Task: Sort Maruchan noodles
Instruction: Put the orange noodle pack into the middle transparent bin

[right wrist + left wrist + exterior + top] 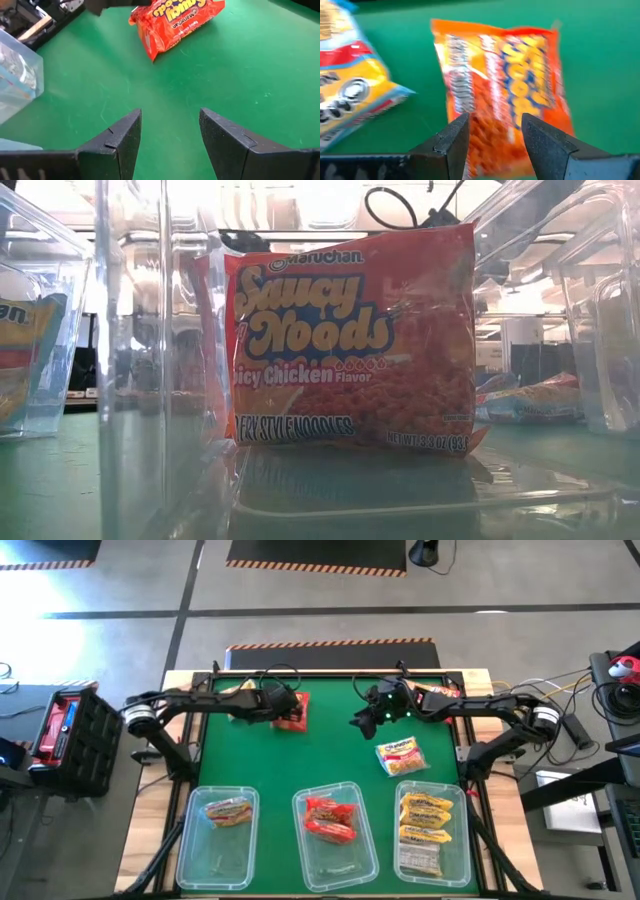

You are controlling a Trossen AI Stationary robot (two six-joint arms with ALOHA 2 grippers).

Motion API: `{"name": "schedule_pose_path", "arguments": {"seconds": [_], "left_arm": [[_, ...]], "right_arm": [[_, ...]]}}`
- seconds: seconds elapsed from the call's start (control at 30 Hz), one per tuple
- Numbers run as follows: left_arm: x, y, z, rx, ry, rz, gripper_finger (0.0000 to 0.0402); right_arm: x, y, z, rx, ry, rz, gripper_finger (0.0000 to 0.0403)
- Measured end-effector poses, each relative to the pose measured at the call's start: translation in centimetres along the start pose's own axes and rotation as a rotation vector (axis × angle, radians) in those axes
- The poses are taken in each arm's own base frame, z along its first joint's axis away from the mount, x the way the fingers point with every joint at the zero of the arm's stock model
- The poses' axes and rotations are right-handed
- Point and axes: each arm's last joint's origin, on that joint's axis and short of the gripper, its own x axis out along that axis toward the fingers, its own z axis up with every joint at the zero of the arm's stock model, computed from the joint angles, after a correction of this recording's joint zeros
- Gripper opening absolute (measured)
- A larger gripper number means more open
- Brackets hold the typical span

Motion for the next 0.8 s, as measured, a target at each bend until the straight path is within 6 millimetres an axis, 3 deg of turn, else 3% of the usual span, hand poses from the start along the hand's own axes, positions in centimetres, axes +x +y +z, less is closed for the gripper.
{"name": "schedule_pose_path", "arguments": {"seconds": [0.43, 0.8], "left_arm": [[2.7, 0.0, -0.5, -0.046, 0.025, 0.065, 0.0163], [1.8, -3.7, -0.5, 0.022, 0.165, -0.262, 0.0163]], "right_arm": [[0.0, -0.1, -0.4, -0.013, 0.038, -0.012, 0.0187], [0.0, -0.2, -0.4, 0.014, 0.035, -0.022, 0.0187]]}}
